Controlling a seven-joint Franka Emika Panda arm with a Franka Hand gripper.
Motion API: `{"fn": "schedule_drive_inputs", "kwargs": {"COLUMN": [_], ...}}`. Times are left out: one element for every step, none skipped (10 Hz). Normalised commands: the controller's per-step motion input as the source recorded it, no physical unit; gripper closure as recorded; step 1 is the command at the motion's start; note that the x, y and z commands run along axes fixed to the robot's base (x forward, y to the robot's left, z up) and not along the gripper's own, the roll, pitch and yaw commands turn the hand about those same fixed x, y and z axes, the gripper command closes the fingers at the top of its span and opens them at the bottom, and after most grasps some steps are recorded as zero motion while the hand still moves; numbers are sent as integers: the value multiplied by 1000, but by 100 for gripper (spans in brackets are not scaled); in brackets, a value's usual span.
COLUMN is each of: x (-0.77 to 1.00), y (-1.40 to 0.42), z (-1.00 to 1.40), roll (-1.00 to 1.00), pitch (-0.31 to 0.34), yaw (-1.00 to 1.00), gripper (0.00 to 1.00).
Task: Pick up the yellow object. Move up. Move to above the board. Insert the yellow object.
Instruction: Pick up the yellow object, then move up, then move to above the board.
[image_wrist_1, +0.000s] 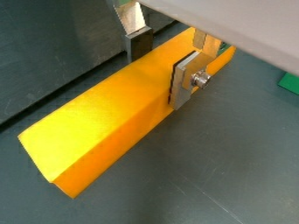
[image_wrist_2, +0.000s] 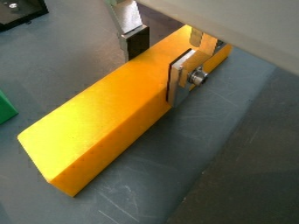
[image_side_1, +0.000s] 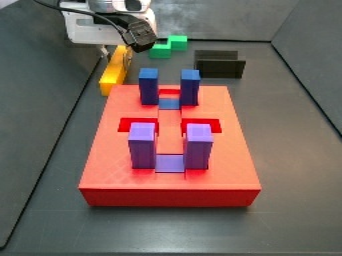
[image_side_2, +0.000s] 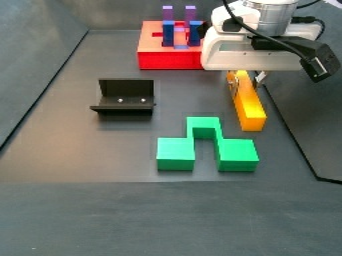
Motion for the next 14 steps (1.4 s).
{"fn": "schedule_drive_inputs", "kwargs": {"x": [0,0,0,0,0,0,0,-18,-51,-3,0,-8,-35,-23], "y": [0,0,0,0,0,0,0,1,-4,-5,0,-1,-6,-8], "z": [0,0,0,0,0,0,833,813,722,295,1400,1400,1400,1400], "roll": [0,0,0,0,0,0,0,-1,-7,-27,0,-8,-16,-48], "pitch": [0,0,0,0,0,0,0,19,56,42,0,8,33,-2], "yaw": [0,0,0,0,0,0,0,-21,-23,-12,0,1,1,-3], "gripper": [100,100,100,100,100,100,100,100,100,100,100,100,100,100]}}
